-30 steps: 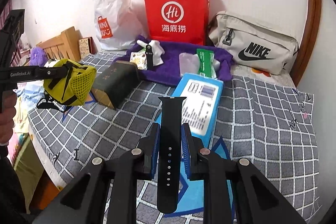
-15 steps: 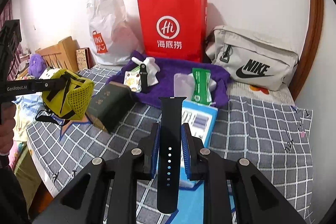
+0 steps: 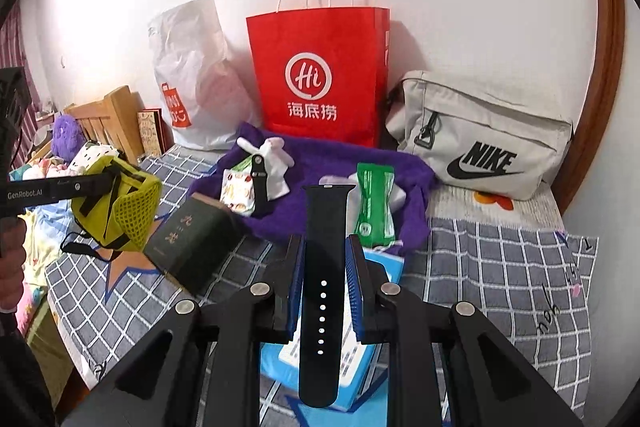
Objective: Organize soft objects
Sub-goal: 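Carry the yellow pouch and black strap up over the purple towel with both tools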
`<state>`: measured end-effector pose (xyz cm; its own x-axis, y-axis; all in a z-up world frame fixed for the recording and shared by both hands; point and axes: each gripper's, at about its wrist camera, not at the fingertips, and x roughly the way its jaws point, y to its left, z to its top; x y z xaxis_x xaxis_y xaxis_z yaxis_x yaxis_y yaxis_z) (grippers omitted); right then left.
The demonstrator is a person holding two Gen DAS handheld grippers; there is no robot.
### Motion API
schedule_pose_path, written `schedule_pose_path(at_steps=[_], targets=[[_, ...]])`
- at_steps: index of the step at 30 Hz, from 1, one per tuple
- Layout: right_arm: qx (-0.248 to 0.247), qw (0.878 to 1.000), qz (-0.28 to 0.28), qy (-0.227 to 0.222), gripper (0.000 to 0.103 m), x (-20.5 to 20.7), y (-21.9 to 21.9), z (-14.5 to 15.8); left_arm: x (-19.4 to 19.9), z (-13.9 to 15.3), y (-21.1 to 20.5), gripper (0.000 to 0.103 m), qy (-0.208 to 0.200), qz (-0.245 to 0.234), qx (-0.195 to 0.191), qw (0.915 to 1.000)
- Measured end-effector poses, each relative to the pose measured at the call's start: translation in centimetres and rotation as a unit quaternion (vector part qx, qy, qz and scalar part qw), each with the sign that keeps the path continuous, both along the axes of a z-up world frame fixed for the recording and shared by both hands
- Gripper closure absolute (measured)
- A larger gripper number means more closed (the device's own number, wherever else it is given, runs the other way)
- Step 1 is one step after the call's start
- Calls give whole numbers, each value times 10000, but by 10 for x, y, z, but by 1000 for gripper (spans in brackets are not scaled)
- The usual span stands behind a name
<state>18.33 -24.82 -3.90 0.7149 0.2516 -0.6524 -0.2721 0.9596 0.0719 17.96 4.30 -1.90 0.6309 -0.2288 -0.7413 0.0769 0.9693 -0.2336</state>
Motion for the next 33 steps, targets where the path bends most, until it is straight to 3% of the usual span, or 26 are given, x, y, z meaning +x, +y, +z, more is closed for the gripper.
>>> schedule_pose_path(at_steps=[12, 33], targets=[[196, 9997, -96, -97, 83, 41, -10, 11, 29, 7, 2, 74, -23, 126, -12, 9999], [279, 9994, 123, -132, 83, 121, 3, 8, 91, -7, -15, 73, 122, 70, 119, 9998]])
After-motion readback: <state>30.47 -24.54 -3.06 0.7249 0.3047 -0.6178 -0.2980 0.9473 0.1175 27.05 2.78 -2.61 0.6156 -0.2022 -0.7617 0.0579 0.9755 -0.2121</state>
